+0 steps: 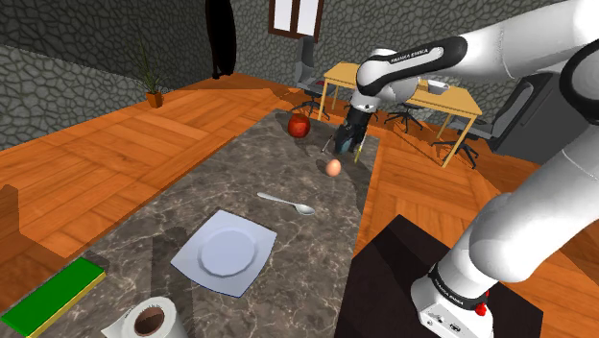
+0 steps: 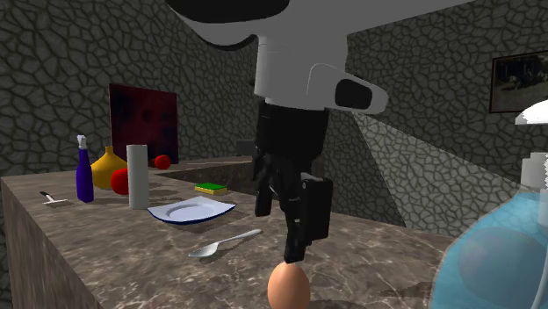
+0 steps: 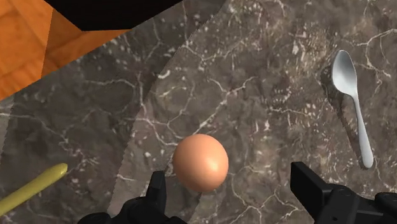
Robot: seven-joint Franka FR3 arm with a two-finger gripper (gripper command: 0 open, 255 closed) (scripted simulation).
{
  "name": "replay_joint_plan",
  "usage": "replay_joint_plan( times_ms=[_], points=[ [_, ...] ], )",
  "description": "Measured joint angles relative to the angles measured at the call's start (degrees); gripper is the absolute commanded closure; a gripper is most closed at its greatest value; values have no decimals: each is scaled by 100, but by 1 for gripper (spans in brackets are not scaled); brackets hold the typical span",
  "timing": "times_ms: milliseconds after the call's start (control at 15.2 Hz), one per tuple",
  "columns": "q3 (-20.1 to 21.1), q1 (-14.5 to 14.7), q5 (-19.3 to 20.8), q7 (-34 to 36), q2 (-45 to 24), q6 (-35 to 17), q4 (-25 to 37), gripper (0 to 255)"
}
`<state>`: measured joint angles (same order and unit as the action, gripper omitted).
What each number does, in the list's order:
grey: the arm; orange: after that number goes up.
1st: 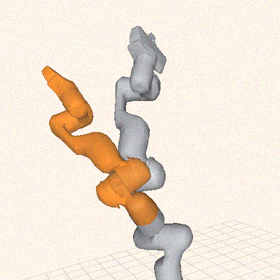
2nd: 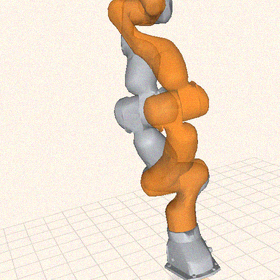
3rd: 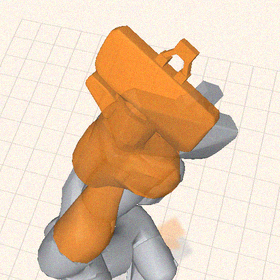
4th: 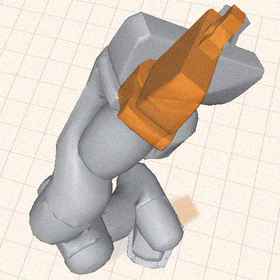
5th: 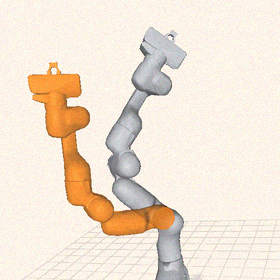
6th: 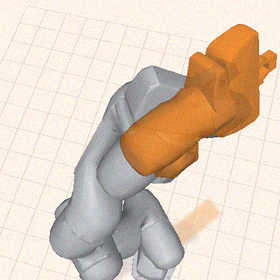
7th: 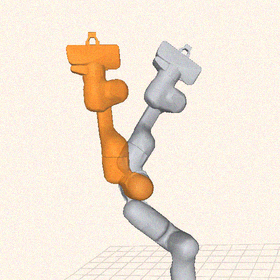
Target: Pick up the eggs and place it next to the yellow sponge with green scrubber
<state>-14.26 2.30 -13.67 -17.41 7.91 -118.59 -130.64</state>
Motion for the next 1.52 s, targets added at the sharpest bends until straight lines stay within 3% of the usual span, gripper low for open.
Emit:
replay_joint_plan(
  times_ms=[330, 726, 1122, 1188, 1518],
  points=[
    [-87, 4, -522, -493, -916, -358, 336, 0],
    [-40, 38, -728, -653, -1190, -759, 174, 0],
    [-26, 51, -754, -658, -1219, -814, 151, 0],
    [-26, 51, -754, -658, -1219, -814, 151, 255],
    [-26, 51, -754, -658, -1219, -814, 150, 255]
  ],
)
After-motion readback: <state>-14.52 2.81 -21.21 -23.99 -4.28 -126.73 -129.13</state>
